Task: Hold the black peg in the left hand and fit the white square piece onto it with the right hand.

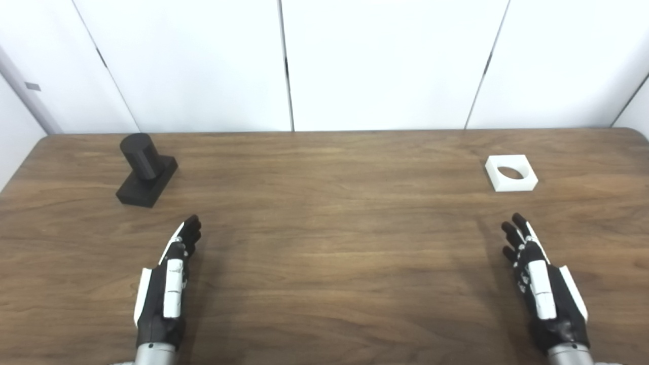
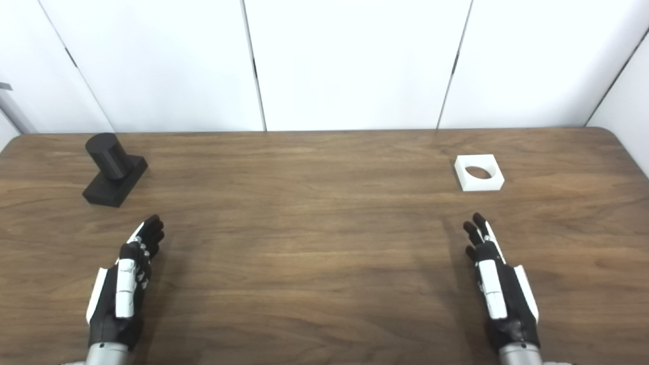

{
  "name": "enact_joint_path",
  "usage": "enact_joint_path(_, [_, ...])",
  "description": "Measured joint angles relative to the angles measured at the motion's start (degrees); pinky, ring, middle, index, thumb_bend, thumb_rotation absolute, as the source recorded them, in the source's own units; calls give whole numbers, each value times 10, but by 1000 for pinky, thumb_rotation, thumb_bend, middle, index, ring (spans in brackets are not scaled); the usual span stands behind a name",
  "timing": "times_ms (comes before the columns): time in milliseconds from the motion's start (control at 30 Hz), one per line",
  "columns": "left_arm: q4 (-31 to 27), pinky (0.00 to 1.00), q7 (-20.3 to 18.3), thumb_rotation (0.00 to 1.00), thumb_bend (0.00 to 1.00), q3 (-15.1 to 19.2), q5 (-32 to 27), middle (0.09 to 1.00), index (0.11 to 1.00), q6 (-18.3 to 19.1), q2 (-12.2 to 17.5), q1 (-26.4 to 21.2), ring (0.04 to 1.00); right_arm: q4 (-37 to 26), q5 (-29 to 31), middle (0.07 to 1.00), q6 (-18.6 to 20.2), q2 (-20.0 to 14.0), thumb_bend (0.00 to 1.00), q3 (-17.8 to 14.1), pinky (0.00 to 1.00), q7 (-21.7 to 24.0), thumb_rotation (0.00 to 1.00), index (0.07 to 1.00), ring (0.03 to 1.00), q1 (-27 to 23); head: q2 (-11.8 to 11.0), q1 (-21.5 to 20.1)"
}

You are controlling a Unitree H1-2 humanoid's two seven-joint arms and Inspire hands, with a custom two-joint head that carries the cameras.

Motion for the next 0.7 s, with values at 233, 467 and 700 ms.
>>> enact_joint_path(233, [-1, 996, 0, 1000, 656, -2, 2, 937, 907, 2, 0, 0, 954, 0, 1, 954, 0, 0, 577, 0, 1000, 0, 1000, 979, 986, 0, 1, 1])
enact_joint_path(467, [-1, 1000, 1, 1000, 659, -2, 2, 933, 900, 3, 0, 1, 950, 0, 8, 955, 0, 0, 560, -1, 1000, 0, 1000, 982, 984, 1, 0, 7])
enact_joint_path(700, [-1, 968, 1, 1000, 665, -6, 3, 922, 897, 1, -1, 1, 927, 0, 17, 964, 0, 0, 550, -3, 1000, 1, 1000, 982, 982, 1, -7, 36])
